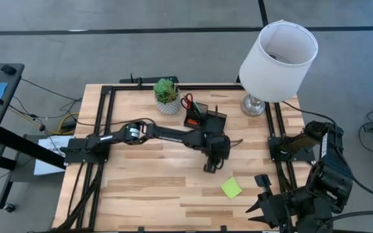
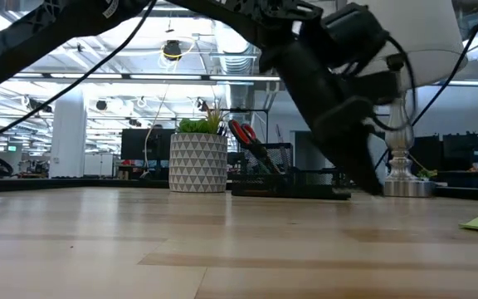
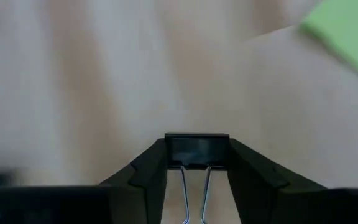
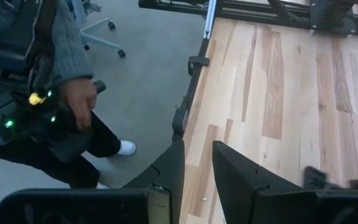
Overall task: Pick and place office supplies into organizer
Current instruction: Put the black binder clip into the black desk organizer, then put the green sticky note into the black desk organizer
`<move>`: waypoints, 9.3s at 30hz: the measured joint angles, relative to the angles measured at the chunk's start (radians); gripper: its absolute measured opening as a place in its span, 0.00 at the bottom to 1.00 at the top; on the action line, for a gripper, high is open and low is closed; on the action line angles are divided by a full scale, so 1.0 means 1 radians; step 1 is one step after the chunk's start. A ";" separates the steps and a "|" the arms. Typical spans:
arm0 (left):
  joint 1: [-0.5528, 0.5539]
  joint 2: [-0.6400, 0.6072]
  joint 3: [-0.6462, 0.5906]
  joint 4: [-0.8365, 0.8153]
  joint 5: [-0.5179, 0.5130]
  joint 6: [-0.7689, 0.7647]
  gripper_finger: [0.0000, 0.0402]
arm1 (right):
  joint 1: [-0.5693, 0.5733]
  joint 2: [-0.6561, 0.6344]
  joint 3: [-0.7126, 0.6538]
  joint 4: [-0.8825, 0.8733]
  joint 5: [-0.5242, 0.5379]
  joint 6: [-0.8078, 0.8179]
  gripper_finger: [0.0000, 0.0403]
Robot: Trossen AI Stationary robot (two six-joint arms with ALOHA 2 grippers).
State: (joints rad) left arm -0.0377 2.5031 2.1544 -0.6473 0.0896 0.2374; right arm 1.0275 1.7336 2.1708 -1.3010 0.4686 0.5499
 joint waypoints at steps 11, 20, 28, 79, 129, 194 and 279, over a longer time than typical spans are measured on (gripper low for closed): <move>0.146 -0.096 0.002 -0.208 -0.205 0.084 0.33 | 0.000 0.000 0.000 0.000 0.000 0.000 0.19; 0.204 -0.118 0.005 -0.387 -0.280 0.173 0.31 | 0.000 0.000 0.000 -0.001 0.000 0.000 0.19; 0.198 -0.140 0.012 -0.446 -0.334 0.231 0.33 | 0.000 0.000 0.000 -0.007 0.000 0.000 0.19; 0.253 -0.145 0.034 -0.597 -0.243 0.162 0.52 | 0.000 0.000 0.000 -0.007 0.003 0.000 0.19; 0.000 -0.271 0.195 -0.213 0.663 -0.244 0.52 | 0.062 0.039 -0.570 -0.145 -0.201 1.570 0.19; -0.237 -0.847 0.195 -0.512 0.026 -0.285 0.52 | -0.406 -0.037 -1.226 0.567 -0.551 1.098 0.19; -0.237 -0.848 0.195 -0.515 0.007 -0.312 0.52 | -1.165 -0.205 -1.224 0.775 -0.104 0.208 0.03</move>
State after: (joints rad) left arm -0.2749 1.6554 2.3497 -1.1623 0.0971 -0.0750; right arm -0.1373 1.5289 0.9466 -0.5258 0.3645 0.7581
